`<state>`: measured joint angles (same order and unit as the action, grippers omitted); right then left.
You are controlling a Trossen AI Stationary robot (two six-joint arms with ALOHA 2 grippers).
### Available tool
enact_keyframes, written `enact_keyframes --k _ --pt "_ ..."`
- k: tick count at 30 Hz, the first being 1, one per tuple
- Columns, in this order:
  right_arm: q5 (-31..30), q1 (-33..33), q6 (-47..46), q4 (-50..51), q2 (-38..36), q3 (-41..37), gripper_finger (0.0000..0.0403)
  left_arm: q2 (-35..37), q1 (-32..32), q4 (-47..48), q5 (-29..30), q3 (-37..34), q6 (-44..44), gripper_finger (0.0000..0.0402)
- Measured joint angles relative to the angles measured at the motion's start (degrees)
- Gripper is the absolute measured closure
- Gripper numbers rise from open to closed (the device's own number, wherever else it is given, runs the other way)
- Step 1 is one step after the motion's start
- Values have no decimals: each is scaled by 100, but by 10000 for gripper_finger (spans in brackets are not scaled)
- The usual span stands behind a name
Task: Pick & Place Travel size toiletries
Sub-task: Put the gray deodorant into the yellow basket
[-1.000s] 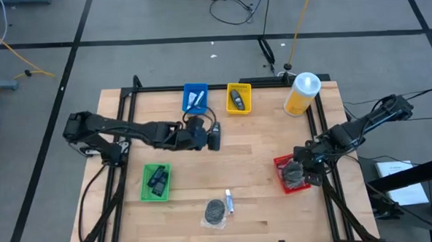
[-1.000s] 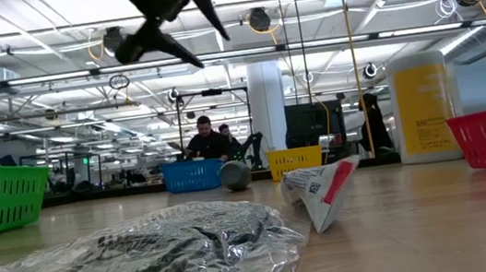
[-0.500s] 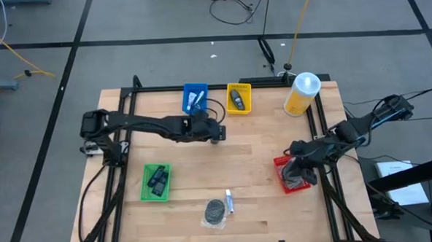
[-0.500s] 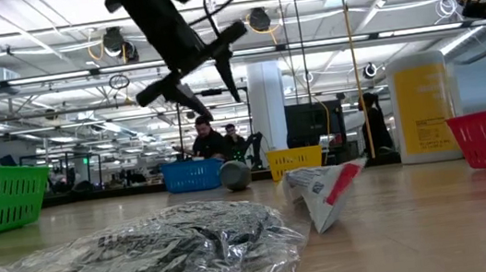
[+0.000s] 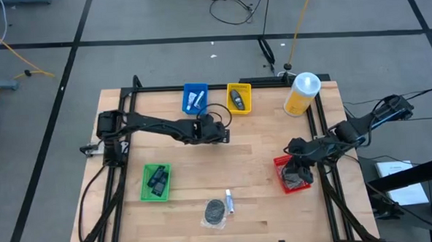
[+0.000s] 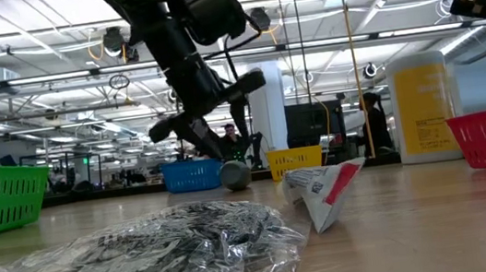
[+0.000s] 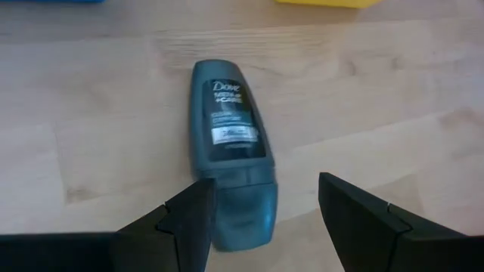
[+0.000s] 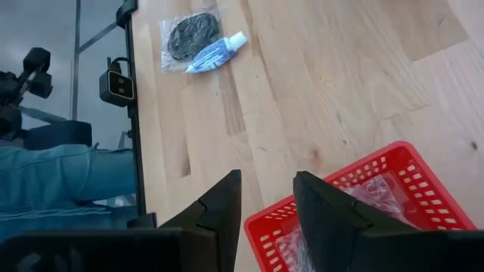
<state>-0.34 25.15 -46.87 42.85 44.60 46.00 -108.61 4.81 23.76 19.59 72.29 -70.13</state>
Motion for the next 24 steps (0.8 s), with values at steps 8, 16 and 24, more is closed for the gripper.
enact_keyframes --k 8,16,24 --pt "-6 0 0 -32 79 -2 289 -193 100 5 23 -2 -8 174" --pt "-9 0 0 -132 76 -2 289 -191 236 -10 -32 -2 272 174" --pt "-160 0 13 -148 76 -2 289 -191 223 -556 -152 -2 724 174"
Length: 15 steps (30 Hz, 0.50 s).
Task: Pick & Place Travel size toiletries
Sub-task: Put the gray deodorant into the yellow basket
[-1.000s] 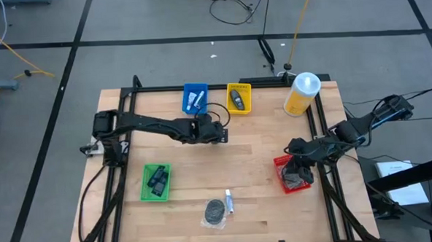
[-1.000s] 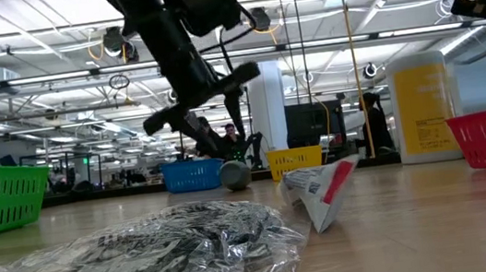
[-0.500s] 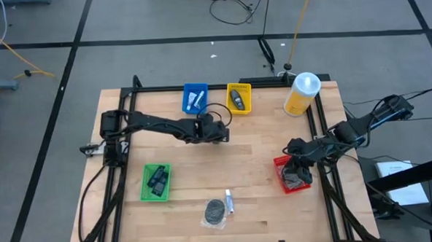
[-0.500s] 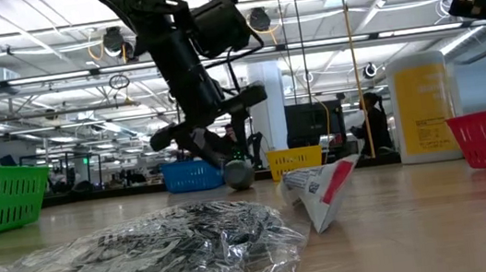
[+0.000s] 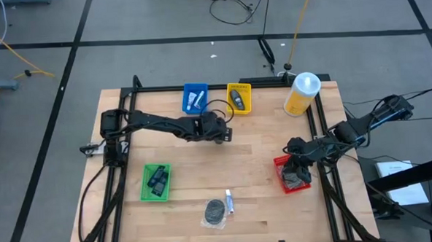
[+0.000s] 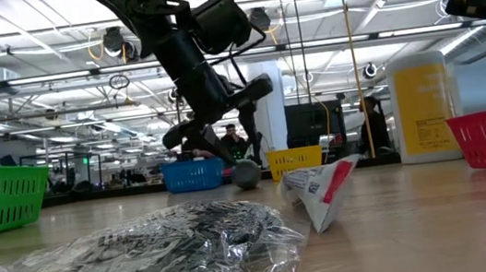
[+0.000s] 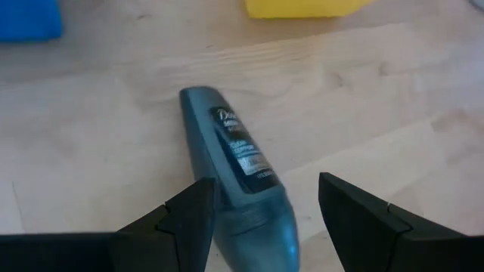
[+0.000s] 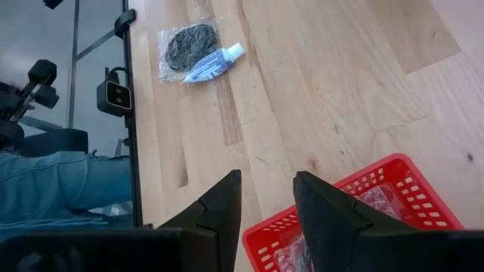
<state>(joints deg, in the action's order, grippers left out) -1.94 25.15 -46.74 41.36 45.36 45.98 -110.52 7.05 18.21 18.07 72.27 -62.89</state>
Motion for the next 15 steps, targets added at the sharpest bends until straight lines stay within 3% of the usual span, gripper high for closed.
enact_keyframes --k 3,15 --pt "-1 0 -9 0 0 0 289 0 0 -38 -21 0 407 174" --pt "-1 0 -34 0 2 0 289 0 23 -139 -165 0 654 173"
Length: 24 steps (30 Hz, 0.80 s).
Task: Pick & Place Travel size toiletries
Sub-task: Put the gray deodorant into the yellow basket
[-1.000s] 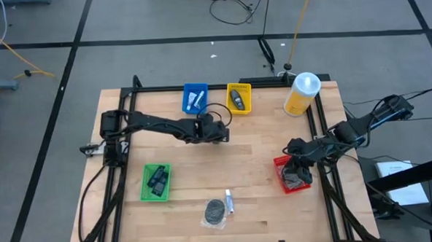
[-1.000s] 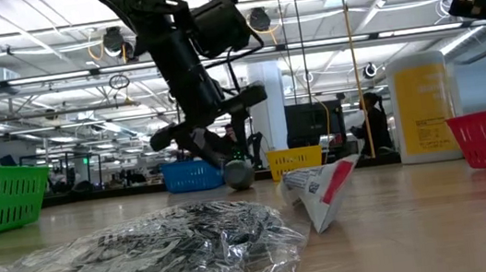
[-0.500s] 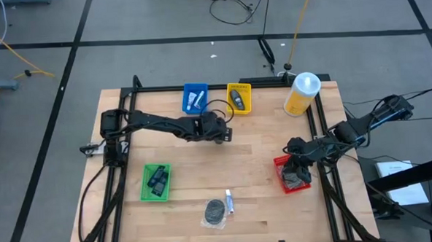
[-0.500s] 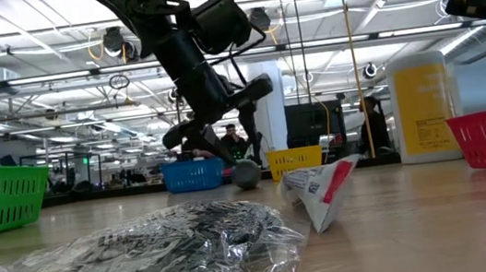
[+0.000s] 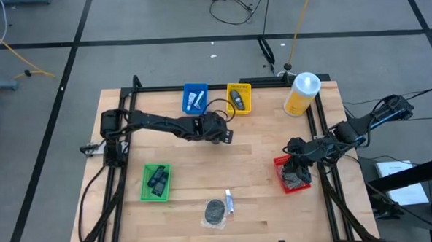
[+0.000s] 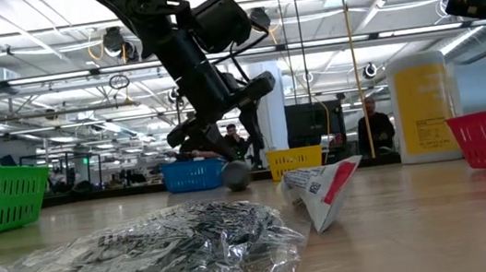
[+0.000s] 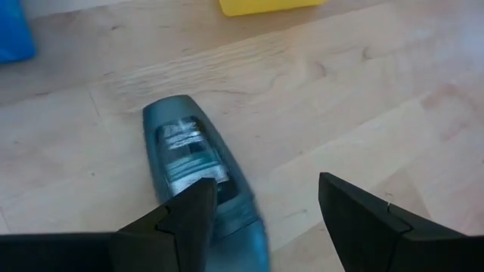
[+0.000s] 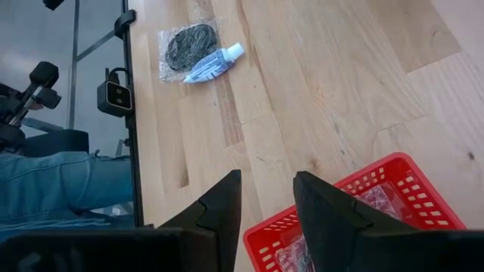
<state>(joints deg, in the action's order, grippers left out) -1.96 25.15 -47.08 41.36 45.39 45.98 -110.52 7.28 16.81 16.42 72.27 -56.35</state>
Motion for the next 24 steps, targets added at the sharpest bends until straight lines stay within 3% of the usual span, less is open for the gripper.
enact_keyframes --k 5,10,17,24 --pt "0 0 -1 0 0 0 289 2 76 5 -208 0 112 157" --pt "0 0 -1 0 0 0 289 9 181 6 -591 0 120 92" --pt "0 0 -3 0 0 0 289 9 208 -56 -610 0 54 12" --pt "0 0 3 0 0 0 289 9 156 21 -603 0 -46 15"
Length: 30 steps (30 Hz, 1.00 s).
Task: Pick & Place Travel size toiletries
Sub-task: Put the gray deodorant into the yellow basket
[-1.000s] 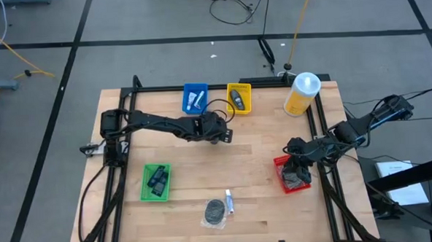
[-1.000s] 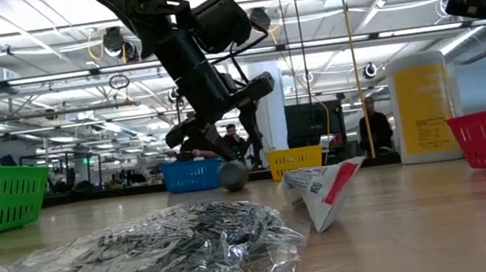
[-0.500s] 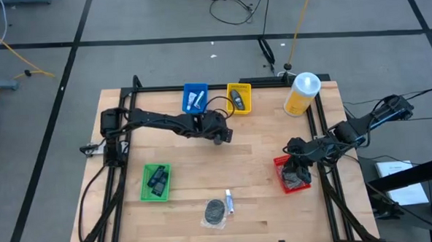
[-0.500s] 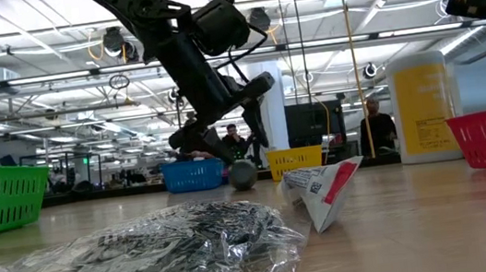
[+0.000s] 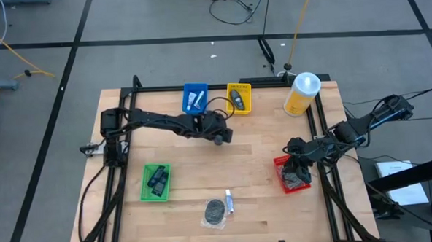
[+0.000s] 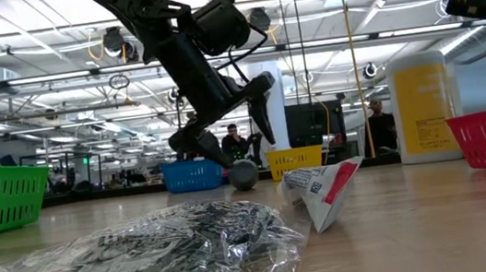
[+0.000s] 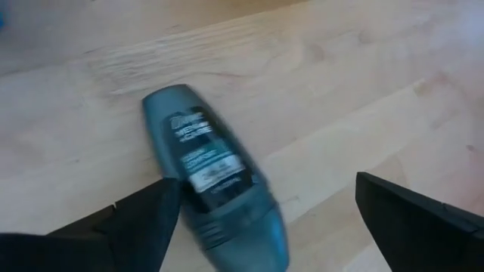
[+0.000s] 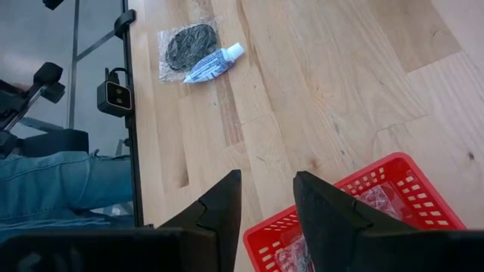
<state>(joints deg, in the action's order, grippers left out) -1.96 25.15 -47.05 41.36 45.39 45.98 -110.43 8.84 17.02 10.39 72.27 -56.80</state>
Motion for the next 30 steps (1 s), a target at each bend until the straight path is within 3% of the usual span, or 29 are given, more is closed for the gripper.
enact_keyframes --k 8,18,30 --pt "0 0 14 0 2 0 289 0 1 309 158 0 -353 36" --pt "-254 2 -5 -2 4 0 289 -57 -74 273 466 4 -448 26" --pt "-269 2 -6 -107 29 -2 289 -490 -195 224 319 5 -682 28"
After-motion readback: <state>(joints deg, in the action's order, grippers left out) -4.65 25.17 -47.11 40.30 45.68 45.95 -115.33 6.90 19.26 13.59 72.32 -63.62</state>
